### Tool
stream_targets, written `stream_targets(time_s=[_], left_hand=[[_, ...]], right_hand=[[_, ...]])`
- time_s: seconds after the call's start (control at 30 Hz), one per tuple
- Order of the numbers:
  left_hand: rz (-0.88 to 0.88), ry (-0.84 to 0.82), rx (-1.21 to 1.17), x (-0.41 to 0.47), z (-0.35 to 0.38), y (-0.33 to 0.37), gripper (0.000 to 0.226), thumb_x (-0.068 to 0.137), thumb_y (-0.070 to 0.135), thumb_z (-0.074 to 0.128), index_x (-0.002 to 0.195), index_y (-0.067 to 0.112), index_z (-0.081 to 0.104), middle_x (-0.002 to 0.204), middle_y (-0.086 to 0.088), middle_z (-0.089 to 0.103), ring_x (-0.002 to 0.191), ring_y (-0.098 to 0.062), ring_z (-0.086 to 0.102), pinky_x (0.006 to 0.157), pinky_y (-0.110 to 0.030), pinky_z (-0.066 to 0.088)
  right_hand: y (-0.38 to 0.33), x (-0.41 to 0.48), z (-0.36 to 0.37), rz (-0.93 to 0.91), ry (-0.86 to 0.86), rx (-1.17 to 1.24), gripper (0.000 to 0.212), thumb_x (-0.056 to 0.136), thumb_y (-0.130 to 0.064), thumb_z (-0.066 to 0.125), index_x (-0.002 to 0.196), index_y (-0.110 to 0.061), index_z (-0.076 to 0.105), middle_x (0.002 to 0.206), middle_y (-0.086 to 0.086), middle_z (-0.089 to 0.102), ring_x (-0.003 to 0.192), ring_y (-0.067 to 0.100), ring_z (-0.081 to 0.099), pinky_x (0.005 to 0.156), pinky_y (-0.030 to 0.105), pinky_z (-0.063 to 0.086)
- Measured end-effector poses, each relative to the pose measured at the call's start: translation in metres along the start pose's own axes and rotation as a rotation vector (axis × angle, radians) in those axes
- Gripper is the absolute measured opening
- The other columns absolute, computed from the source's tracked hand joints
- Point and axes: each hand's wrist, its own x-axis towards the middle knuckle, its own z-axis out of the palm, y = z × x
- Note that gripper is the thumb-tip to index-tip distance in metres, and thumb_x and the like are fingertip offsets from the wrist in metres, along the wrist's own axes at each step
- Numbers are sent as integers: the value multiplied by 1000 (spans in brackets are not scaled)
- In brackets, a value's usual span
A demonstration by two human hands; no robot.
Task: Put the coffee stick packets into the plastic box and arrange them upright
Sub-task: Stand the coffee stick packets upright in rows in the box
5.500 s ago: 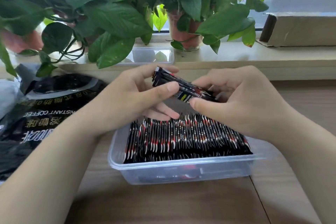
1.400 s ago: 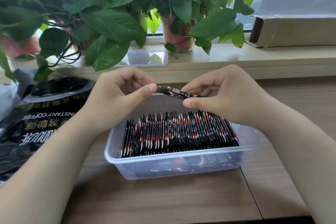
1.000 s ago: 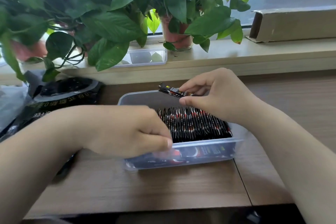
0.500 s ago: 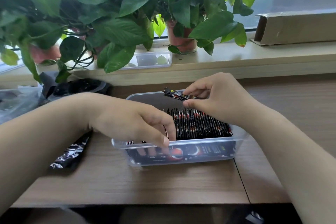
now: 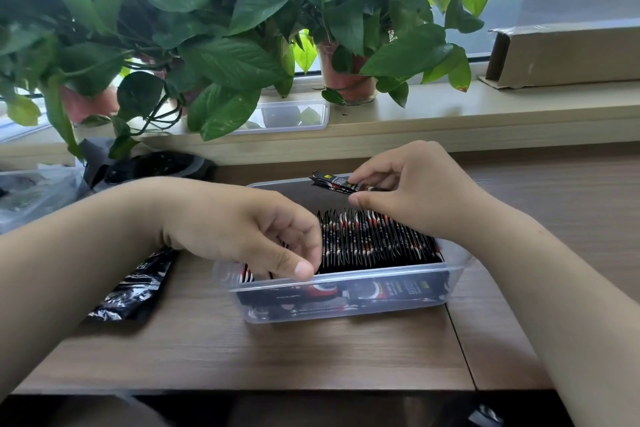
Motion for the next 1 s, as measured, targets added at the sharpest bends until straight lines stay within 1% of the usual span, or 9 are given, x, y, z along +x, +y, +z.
stream_targets(time_s=[0.07,0.2,0.23,0.4,0.57,0.67,0.73,0.87,1.0], left_hand=[[24,-41,8,-1,-3,-3,3,97,17,63,96,16,66,76,8,61,63,0,52,61,-13,43],[46,-124,-43,-1,-12,-8,8,94,10,65,103,11,66,103,-24,72,78,-13,56,70,-17,45],[48,-140,-59,-1,-13,-8,9,94,7,66,102,8,65,107,-25,72,79,-12,58,71,-17,46],[29,-6,32,6,-17,-6,9,87,6,74,93,11,70,86,1,75,78,-8,67,75,-19,52],[11,111,278,19,-4,-1,9,80,19,83,85,24,77,82,4,78,73,-9,73,73,-18,55],[46,143,365,27,0,-1,8,77,27,85,78,32,78,78,2,76,67,-14,71,69,-25,56],[96,165,400,29,-2,2,6,78,25,84,80,29,79,72,3,73,61,-16,68,62,-26,55],[160,102,448,36,-1,8,13,84,29,78,97,30,80,68,-2,69,51,-4,48,53,-11,37],[230,64,404,51,9,2,26,83,36,79,109,39,76,56,-9,57,48,-7,32,51,-27,35]], right_hand=[[0,0,0,5,-3,3,23,76,-32,84,98,-27,80,80,-12,75,73,-2,69,75,19,58],[0,0,0,11,-2,4,24,76,-32,84,99,-26,80,80,-11,76,74,-1,69,76,22,59],[0,0,0,10,-2,2,24,76,-33,84,99,-26,79,81,-10,76,74,-2,69,76,21,58],[0,0,0,2,0,-2,25,76,-34,84,99,-27,79,81,-10,76,75,-2,69,75,18,58],[1,1,0,5,-3,8,23,76,-32,84,98,-26,80,79,-12,76,72,-2,69,71,14,56],[1,1,0,0,-2,4,24,75,-34,85,98,-27,80,80,-11,76,72,0,70,73,19,58],[2,1,-1,-1,6,5,25,75,-35,84,98,-27,79,81,-10,76,73,0,70,75,21,59],[2,1,-1,-9,22,11,22,75,-32,85,96,-27,80,79,-11,76,71,-1,69,72,17,57],[2,2,0,-1,37,28,22,75,-29,86,95,-25,80,78,-10,76,70,0,69,69,13,54]])
